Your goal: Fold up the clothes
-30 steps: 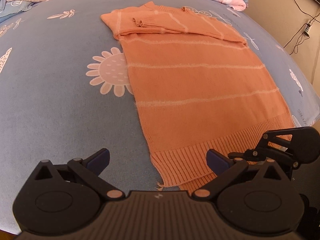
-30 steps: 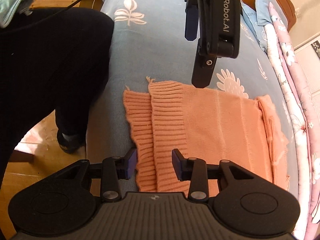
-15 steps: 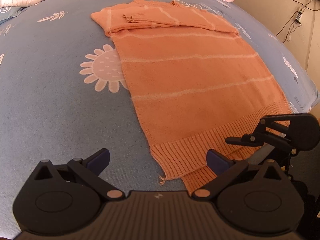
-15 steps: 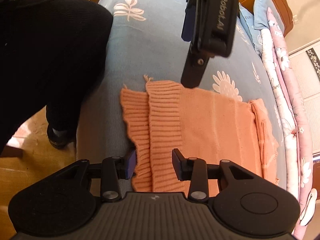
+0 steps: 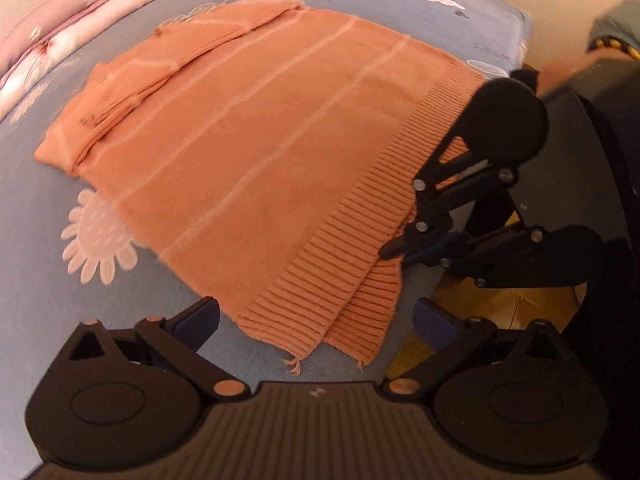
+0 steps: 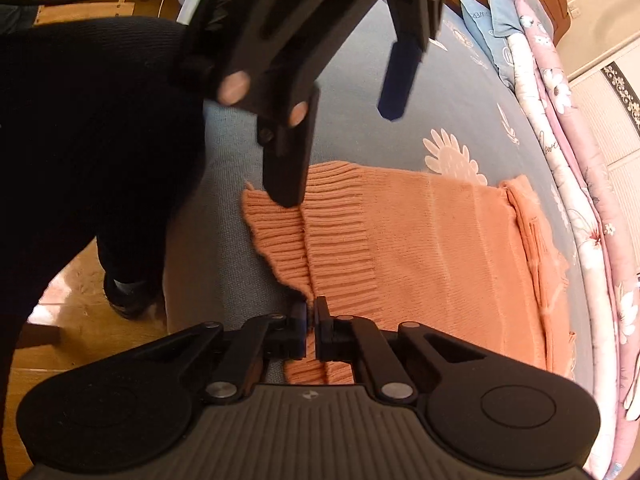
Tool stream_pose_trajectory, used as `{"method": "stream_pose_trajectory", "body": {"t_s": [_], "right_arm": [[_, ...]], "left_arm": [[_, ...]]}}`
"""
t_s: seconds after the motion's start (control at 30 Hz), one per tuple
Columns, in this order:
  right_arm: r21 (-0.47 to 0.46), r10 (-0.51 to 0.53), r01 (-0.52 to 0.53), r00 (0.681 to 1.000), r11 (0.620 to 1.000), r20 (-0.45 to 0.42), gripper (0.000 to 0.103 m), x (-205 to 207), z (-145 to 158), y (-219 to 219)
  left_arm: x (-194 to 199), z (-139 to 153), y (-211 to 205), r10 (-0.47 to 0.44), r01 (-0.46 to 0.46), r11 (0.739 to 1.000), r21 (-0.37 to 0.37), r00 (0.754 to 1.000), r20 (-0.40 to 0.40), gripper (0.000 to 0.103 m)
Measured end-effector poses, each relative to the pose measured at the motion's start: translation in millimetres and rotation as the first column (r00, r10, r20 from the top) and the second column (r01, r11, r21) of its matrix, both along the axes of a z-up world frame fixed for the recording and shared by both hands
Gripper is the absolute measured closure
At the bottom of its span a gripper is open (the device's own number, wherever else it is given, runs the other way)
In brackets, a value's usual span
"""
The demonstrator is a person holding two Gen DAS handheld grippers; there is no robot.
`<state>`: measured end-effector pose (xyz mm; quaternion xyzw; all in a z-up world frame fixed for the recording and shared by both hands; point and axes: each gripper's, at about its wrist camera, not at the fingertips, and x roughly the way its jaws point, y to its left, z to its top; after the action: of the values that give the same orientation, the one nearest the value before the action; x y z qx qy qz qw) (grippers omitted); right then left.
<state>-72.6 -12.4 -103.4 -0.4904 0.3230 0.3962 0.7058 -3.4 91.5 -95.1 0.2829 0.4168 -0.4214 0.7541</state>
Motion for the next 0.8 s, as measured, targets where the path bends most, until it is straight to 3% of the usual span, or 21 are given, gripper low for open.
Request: {"method": "stream_pose_trajectory", "body": {"t_s": [0.13,0.27,0.33,0.4,0.47,0.7,0.73,0.8], "right_arm": [[0.053,-0.053,0.056,0.997,0.997,-0.051,0.099,11.7,12.9,-3.6],[0.088,-0.087,0.093,0.994,0.992,-0.068,0.099,21.2,23.8,-6.2],[0.097,-0.101,0.108,0.992,0.989,-0.077,0.099,24.6,26.3,-7.1],[0.104,-0.106,0.115,0.991,0.988,-0.084,0.099,25.9,28.8,-6.9],[0.108,-0.108,0.116,0.991,0.987,-0.078,0.099,25.7,29.9,-7.7],[0.135,-0.143,0.156,0.985,0.979,-0.101,0.099,33.3,35.0,-11.6],[0.139,-0.15,0.164,0.983,0.977,-0.105,0.099,34.6,35.5,-11.6],[0.145,-0.161,0.178,0.98,0.973,-0.116,0.099,36.4,36.1,-11.8]], "left_arm": [[-19.4,-3.3,-15.3,-0.174,0.171,0.984,0.041,0.98,0.097,0.001],[-28.8,-15.3,-30.4,-0.247,0.237,0.968,0.087,0.958,0.145,0.002],[-27.6,-22.3,-37.7,-0.247,0.233,0.967,0.103,0.957,0.149,0.008],[-19.3,-27.6,-43.8,-0.218,0.204,0.972,0.118,0.969,0.119,0.039],[-9.0,-29.2,-44.9,-0.177,0.166,0.98,0.111,0.98,0.095,0.049],[-4.2,-29.2,-47.8,-0.16,0.148,0.982,0.115,0.981,0.108,0.049],[-4.5,-29.9,-48.2,-0.159,0.146,0.982,0.122,0.982,0.105,0.051],[-5.9,-30.5,-47.7,-0.161,0.148,0.981,0.122,0.981,0.104,0.064]]}}
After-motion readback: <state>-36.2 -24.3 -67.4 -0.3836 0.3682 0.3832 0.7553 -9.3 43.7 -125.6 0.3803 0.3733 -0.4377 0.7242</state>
